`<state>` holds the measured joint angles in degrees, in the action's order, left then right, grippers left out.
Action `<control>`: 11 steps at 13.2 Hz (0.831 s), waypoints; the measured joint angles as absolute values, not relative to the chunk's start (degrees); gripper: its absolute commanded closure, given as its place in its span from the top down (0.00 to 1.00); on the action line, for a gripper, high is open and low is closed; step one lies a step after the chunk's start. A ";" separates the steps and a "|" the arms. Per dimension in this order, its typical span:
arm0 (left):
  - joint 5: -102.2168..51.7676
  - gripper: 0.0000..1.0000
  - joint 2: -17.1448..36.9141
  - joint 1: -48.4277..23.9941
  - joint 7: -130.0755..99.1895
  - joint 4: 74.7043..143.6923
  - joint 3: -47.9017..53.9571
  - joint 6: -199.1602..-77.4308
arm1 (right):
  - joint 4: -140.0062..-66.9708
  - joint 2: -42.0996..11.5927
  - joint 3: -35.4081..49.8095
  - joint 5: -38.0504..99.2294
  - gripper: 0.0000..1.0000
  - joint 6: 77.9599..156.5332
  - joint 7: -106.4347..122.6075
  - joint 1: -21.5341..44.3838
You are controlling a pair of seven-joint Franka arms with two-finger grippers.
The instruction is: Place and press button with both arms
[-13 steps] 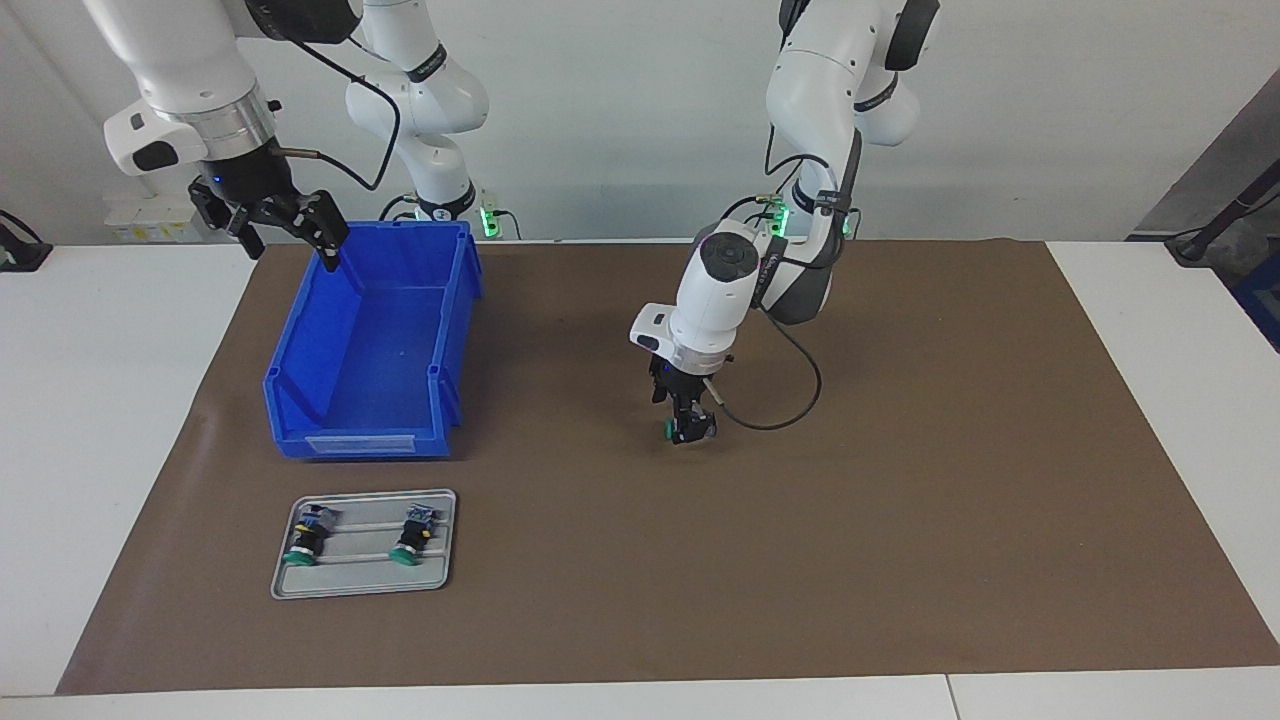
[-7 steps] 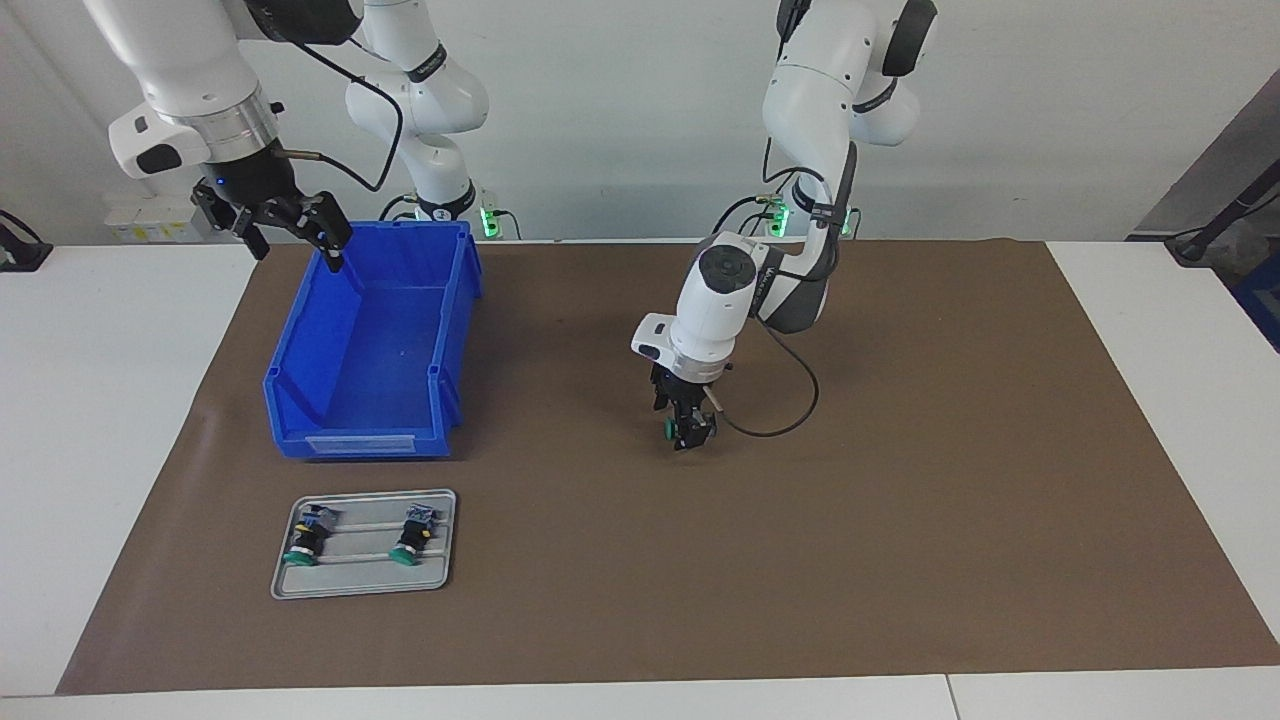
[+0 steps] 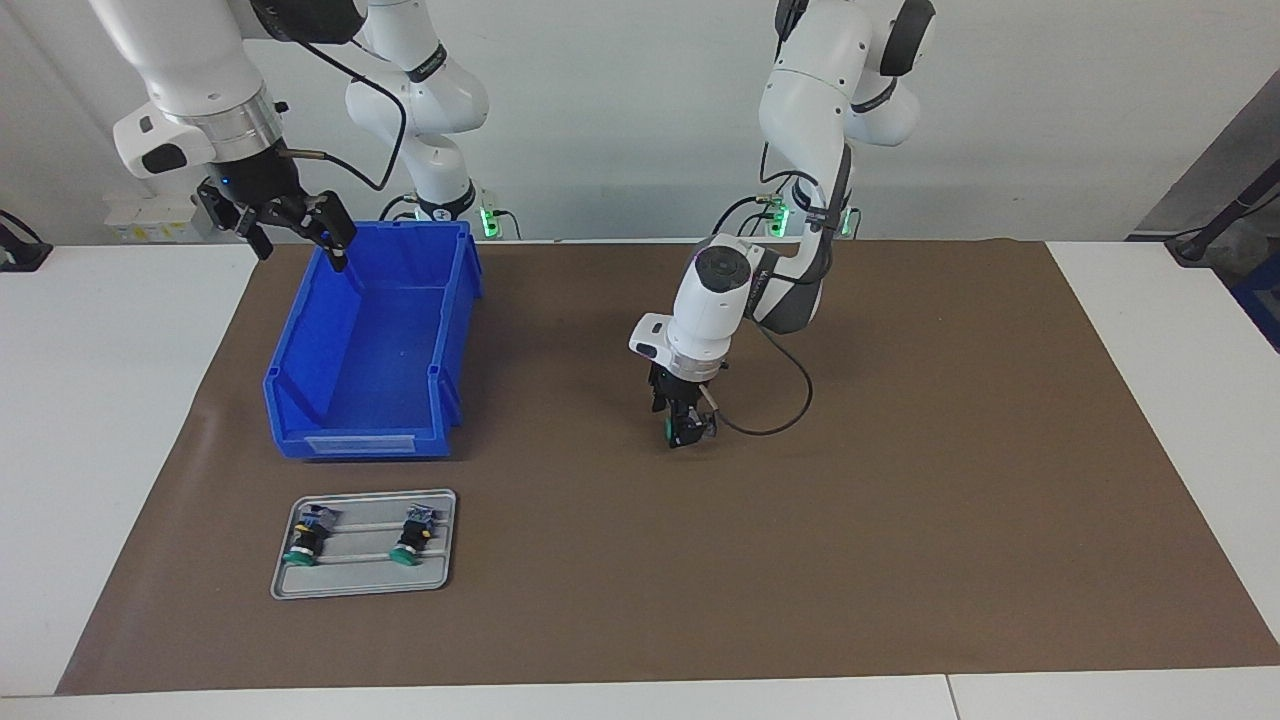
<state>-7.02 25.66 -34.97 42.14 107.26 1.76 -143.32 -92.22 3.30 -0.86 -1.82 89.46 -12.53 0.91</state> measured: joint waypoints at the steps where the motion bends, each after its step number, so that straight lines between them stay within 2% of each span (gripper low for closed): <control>1: -7.02 0.42 25.59 -34.98 42.14 107.20 1.76 -143.32 | -92.22 3.30 -0.86 -1.82 1.00 89.46 -12.53 0.91; 5: -7.02 0.13 25.53 -34.99 42.11 107.15 1.70 -143.30 | -92.23 3.32 -0.86 -1.82 1.00 89.46 -12.53 0.91; 9: -7.02 0.01 25.54 -34.93 42.07 107.12 1.38 -143.27 | -92.25 3.33 -0.86 -1.82 1.00 89.46 -12.53 0.91; 11: -7.02 0.00 25.57 -34.85 42.07 106.61 1.02 -142.72 | -92.25 3.34 -0.86 -1.82 1.00 89.46 -12.53 0.91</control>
